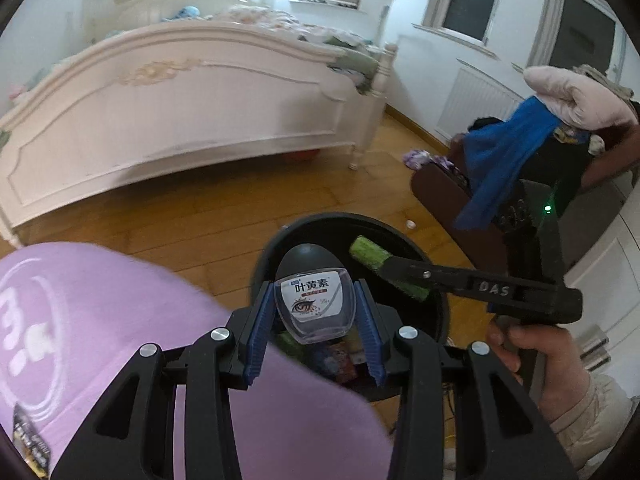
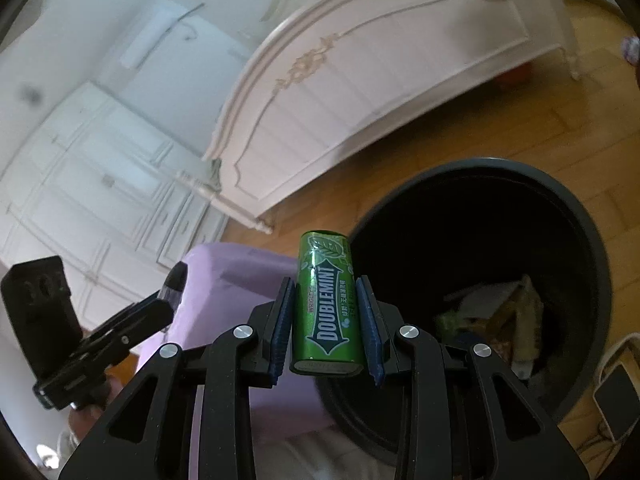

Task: Collect trash
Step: 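Carry the eye-drop bottle and gum tin over the black bin with both tools, then open both tools to drop the bottle and gum tin into the bin, then move both tools back to the rug and grasp white nozzle with right tool, then grasp the black-and-gold battery card with left tool while right tool holds white nozzle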

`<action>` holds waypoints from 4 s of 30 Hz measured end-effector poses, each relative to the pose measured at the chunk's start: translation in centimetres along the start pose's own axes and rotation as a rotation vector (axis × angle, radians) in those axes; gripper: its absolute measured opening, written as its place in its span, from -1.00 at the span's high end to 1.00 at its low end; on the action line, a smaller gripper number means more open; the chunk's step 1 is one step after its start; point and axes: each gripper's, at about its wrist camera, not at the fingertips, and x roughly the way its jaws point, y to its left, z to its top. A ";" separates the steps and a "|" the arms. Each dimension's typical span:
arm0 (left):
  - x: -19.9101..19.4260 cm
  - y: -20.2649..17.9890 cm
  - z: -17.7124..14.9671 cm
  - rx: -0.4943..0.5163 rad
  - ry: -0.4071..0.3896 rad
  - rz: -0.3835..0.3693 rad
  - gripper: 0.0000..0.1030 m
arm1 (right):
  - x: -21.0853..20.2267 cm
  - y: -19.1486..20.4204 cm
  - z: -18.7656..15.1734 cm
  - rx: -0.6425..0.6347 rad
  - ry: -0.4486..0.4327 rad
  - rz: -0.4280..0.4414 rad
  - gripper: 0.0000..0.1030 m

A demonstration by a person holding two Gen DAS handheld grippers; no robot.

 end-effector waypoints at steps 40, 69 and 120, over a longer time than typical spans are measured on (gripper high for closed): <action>4.6 -3.7 0.3 0.053 0.086 -0.025 -0.35 | -0.1 -6.2 -2.2 0.125 0.016 -0.097 -0.14; -9.7 10.0 -7.1 -0.121 -0.075 0.315 -0.84 | 4.4 10.3 -2.9 -0.204 0.093 -0.057 -0.41; -12.0 18.5 -13.5 -0.032 0.068 0.330 -0.48 | 28.0 37.9 -8.5 -0.996 0.413 0.018 0.46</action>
